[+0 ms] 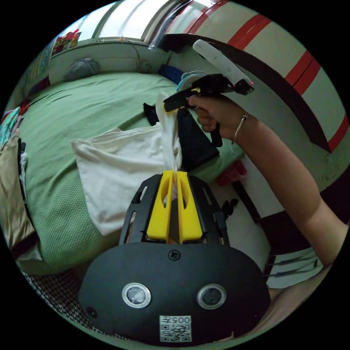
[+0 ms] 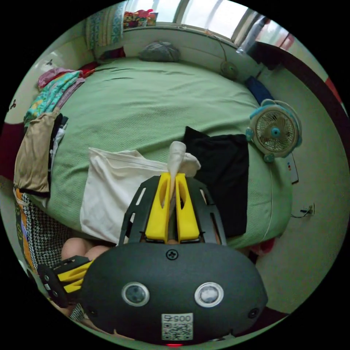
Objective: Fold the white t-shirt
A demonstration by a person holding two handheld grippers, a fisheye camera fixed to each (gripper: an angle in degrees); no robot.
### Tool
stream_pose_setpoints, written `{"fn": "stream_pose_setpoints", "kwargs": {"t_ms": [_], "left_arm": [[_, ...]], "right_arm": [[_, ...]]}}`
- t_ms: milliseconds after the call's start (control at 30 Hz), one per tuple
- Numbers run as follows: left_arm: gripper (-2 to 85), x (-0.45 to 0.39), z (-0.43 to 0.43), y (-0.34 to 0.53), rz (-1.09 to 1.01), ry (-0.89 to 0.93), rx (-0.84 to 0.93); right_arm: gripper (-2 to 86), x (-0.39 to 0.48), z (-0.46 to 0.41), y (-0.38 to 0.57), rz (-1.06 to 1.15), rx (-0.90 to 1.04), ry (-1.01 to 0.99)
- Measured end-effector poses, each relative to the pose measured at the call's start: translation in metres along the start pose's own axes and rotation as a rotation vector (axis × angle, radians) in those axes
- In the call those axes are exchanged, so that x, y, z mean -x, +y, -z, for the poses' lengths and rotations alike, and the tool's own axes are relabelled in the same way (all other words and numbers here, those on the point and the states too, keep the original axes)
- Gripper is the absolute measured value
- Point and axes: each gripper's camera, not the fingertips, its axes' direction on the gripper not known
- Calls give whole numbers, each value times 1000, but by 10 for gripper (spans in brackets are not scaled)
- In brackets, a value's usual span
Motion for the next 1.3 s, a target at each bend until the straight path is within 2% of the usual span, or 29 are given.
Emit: {"fn": "stream_pose_setpoints", "kwargs": {"t_ms": [167, 300, 500, 800, 1033, 1167, 1300], "left_arm": [[27, 29, 29, 18, 63, -7, -5], [29, 52, 50, 27, 100, -77, 21], [28, 91, 59, 38, 189, -88, 101], [27, 108, 85, 40, 197, -61, 81], [26, 111, 111, 29, 187, -86, 45], [23, 110, 127, 22, 179, -96, 27], [20, 106, 141, 15, 152, -108, 14]], "right_arm": [[-12, 71, -1, -3, 87, -14, -59], [1, 126, -17, -3, 144, 12, -95], [78, 151, -35, 12, 103, 34, -391], [84, 118, -31, 126, 205, -54, -207], [106, 105, -44, 248, 89, -108, -74], [120, 116, -64, 275, 72, -69, -59], [118, 111, -87, 270, -36, -19, -150]]}}
